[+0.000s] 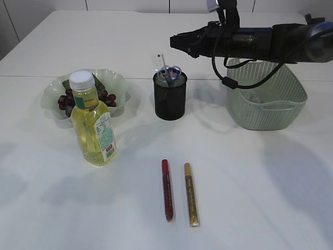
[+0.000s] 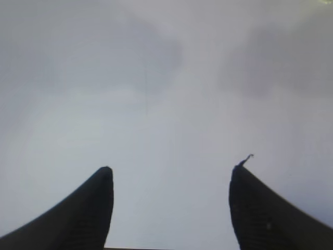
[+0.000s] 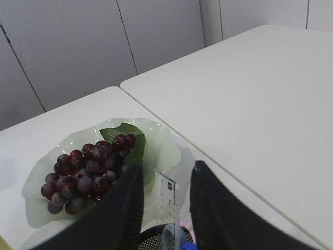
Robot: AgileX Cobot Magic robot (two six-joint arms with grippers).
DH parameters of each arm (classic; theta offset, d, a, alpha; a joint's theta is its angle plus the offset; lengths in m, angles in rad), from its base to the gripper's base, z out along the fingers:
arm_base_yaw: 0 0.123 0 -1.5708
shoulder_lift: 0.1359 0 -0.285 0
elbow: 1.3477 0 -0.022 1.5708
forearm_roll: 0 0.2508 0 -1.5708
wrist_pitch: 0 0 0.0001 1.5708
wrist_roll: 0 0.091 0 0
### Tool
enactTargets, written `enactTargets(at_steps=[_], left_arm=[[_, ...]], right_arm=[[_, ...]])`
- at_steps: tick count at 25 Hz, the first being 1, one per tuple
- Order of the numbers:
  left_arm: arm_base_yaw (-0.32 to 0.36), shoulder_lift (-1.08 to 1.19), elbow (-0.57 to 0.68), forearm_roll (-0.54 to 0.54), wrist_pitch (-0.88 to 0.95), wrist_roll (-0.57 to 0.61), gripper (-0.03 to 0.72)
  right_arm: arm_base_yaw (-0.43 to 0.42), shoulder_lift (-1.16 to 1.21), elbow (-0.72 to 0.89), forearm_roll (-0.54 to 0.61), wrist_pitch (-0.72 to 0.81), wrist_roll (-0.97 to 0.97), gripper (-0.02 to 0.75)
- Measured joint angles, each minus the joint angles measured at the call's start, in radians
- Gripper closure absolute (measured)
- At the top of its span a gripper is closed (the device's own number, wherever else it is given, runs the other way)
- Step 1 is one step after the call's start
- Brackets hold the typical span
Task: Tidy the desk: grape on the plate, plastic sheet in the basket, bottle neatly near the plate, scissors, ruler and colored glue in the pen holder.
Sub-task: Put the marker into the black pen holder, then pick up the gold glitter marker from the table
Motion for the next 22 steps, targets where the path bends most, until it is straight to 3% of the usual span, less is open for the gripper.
enactTargets(at_steps=[3,5,8,11,17,22], left_arm=[[0.0,0.0,0.0,0.0,0.004,0.0,0.183],[0.0,0.0,0.0,0.0,0.012,0.0,0.183],[0.0,0.0,0.0,0.0,0.02,0.0,0.183],[0.0,0.0,0.0,0.0,0.022,0.0,0.183],[0.0,0.0,0.0,0.0,0.024,0.0,0.183],[0.0,0.0,0.0,0.0,0.022,0.0,0.189]], right_arm=[[0.0,-0.033,0.0,-0.095,-0.038,0.119,0.475],[0.0,-0.096,0.0,-0.254,-0.085,0.302,0.475],[0.0,-0.219,0.0,-0.597,-0.09,0.669,0.475],[0.0,-0.337,0.0,-0.865,0.02,1.015,0.475],[0.018,-0.463,0.0,-1.198,0.326,1.515,0.475],[0.128,-0.505,0.01,-1.435,0.363,1.809,0.474]])
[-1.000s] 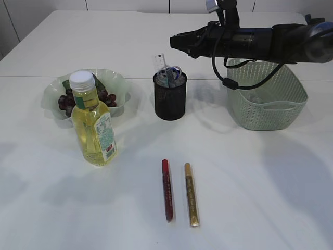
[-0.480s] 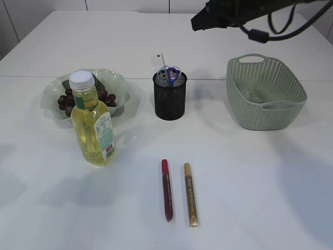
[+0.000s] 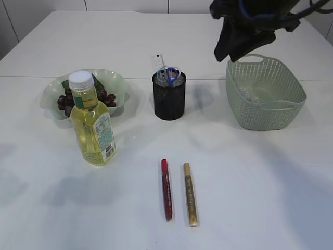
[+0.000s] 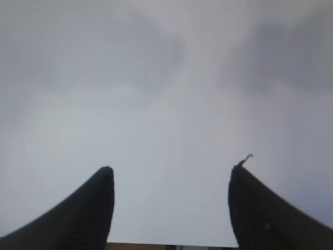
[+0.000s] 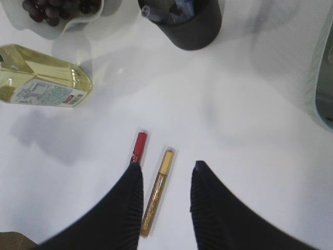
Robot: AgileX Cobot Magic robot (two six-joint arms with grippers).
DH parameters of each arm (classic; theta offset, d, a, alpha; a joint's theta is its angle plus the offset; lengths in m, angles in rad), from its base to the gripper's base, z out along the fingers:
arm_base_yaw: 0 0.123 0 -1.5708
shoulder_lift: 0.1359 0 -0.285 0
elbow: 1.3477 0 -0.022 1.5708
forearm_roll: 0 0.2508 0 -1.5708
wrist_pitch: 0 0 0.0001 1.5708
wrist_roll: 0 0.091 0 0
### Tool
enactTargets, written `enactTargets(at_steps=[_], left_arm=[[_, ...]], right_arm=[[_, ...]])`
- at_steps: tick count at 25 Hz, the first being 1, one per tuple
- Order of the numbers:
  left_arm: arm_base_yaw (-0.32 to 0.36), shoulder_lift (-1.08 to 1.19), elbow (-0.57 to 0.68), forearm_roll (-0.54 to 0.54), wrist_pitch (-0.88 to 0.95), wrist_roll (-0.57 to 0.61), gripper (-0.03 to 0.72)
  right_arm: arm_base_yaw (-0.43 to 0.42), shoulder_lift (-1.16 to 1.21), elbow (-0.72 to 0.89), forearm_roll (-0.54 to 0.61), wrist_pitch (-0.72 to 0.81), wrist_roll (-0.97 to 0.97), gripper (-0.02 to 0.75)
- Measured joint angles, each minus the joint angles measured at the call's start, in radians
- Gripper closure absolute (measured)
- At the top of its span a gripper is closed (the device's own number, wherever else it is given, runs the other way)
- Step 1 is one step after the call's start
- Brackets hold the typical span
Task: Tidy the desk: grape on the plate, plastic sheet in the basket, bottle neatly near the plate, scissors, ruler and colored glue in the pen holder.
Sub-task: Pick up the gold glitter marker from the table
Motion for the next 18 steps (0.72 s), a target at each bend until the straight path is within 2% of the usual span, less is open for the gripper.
enactTargets(at_steps=[6,9,14,18], left_arm=[[0.0,0.0,0.0,0.0,-0.028,0.0,0.198],[0.0,0.0,0.0,0.0,-0.051,0.0,0.201],[0.0,0.0,0.0,0.0,-0.076,0.0,0.202],[0.0,0.0,0.0,0.0,-0.082,0.0,0.209]], right_arm=[[0.207,-0.004,0.023,-0.194,0.009,0.219,0.47],[0.275,0.003,0.051,-0.227,0.011,0.298,0.457],[0.337,0.081,0.128,-0.242,0.011,0.399,0.381],[0.354,0.166,0.174,-0.243,0.009,0.473,0.358]])
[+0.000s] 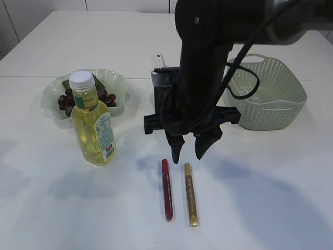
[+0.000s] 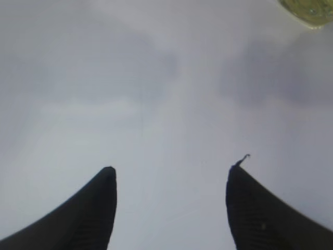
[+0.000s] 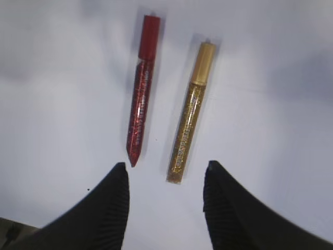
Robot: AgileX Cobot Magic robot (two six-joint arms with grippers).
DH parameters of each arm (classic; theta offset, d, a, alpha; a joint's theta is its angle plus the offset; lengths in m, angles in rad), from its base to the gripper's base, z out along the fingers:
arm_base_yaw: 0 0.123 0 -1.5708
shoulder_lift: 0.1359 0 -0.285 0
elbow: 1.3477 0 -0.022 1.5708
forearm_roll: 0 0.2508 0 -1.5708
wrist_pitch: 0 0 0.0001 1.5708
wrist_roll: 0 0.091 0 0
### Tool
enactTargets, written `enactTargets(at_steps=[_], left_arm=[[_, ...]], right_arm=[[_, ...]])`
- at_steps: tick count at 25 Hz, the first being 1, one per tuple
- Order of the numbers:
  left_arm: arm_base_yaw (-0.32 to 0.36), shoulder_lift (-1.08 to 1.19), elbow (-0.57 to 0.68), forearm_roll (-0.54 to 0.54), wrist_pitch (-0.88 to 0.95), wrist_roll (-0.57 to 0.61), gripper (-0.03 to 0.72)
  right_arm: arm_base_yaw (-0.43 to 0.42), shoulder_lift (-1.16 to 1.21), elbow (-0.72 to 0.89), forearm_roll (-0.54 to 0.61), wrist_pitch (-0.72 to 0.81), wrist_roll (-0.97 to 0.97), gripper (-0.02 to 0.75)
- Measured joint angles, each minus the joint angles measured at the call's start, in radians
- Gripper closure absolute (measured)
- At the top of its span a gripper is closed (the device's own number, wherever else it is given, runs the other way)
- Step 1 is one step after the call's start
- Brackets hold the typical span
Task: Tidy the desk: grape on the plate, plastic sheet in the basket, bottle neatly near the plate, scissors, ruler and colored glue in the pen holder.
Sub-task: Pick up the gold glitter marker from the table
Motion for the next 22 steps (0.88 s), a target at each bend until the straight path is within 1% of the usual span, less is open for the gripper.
enactTargets(at_steps=[10,14,22], left_arm=[[0.0,0.0,0.0,-0.002,-0.032,0.0,0.214],[0.0,0.0,0.0,-0.002,-0.046,0.0,0.214],[0.0,0.0,0.0,-0.002,-0.052,0.0,0.214]], right_arm=[[0.001,0.153,0.004,-0.001,-0.035,0.066,0.352],[0.001,0.176,0.004,-0.002,-0.076,0.082,0.352],[0.001,0.222,0.004,-0.033,-0.103,0.089,0.352]])
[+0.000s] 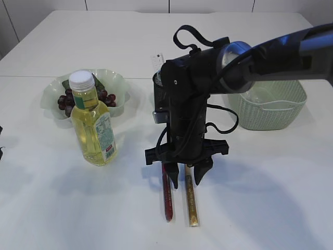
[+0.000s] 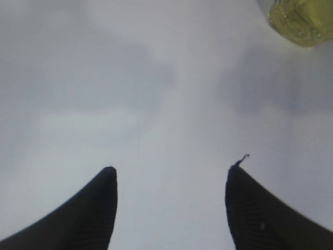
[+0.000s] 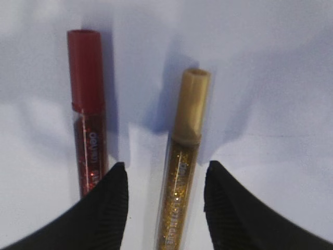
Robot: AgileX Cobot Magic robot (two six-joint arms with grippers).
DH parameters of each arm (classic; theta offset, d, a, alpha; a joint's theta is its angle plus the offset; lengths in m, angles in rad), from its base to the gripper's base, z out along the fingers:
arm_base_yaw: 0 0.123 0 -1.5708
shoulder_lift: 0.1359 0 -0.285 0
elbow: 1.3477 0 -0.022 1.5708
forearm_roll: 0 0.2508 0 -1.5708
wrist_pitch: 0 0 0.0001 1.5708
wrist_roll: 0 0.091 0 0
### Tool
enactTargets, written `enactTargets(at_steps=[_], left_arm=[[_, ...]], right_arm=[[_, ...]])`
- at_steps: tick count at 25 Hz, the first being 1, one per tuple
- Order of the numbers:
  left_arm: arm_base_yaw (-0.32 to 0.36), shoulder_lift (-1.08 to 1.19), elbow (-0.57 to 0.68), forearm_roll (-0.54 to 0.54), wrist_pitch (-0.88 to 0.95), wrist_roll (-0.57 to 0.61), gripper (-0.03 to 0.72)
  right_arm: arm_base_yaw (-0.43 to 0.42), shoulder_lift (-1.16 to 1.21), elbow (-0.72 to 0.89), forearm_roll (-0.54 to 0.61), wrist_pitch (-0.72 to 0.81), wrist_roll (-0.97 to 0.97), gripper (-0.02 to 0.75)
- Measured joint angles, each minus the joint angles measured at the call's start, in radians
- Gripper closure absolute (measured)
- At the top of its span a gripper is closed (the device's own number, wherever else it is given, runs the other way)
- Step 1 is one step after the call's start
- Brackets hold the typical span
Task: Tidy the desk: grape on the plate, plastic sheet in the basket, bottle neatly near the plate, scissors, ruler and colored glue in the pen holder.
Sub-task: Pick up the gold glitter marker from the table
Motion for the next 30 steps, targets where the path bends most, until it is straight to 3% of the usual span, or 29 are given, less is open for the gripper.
enactTargets(at_steps=[8,16,30], left_arm=[[0.0,0.0,0.0,0.0,0.0,0.0,0.215],[0.0,0.0,0.0,0.0,0.0,0.0,0.216],[0.0,0.0,0.0,0.0,-0.001,0.0,0.219]], right_arm=[[0.0,0.0,0.0,-0.033,-0.027,0.002,0.359],[0.0,0.006,0.0,-0.061,-0.05,0.007,0.435],[0.0,0.014,0.0,-0.073,-0.071,0.017,0.44]])
